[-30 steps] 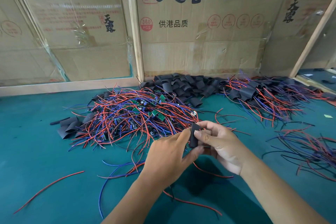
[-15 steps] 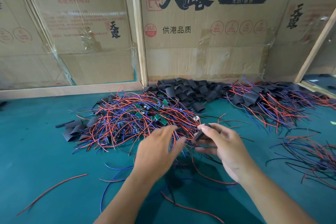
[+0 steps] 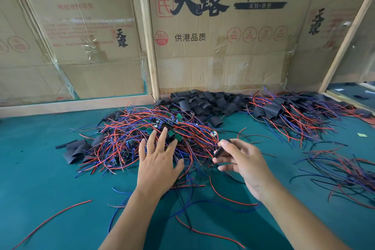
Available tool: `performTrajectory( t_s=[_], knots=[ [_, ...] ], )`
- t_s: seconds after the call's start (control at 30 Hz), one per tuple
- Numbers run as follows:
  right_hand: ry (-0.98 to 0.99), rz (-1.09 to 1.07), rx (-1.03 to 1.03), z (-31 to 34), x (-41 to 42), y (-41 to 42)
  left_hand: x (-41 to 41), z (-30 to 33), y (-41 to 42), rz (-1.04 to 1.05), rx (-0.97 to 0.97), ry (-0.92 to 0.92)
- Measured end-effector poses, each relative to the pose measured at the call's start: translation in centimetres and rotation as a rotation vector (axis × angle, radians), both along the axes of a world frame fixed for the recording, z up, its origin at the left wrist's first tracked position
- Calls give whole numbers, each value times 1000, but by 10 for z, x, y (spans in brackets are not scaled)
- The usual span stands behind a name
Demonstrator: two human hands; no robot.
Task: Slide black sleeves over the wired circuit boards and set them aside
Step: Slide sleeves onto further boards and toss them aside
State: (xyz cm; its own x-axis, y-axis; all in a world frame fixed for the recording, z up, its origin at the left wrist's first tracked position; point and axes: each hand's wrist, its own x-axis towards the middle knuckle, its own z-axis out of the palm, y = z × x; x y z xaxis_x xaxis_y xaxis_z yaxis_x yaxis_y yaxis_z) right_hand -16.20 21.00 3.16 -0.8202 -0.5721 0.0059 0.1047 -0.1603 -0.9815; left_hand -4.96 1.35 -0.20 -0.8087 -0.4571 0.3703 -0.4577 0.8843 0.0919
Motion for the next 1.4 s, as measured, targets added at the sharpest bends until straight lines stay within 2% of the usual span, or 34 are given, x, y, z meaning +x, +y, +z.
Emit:
performTrajectory(
  t_s=[0.3,0.5,0.7,0.77,0.9,1.0,1.2,1.4],
  knots=[
    [28,-2,10,1,-2,2,1,10,10,-26,-11,80],
    [22,7,4,-1,-6,3,8,20,15,28,-4,311],
    [24,4,4,-1,-8,3,11,19,8,103,145,242],
    [25,8,9,0,-8,4,10,17,7,88,137,254],
    [28,8,13,0,-8,3,6,12,6,114,111,93],
    [22,15,10,-1,-7,3,2,9,5,107,82,39],
    [16,19,4,1,-7,4,6,18,8,84,90,43],
    [-55,192,-48,9,7,4,20,35,21,84,268,141]
  ],
)
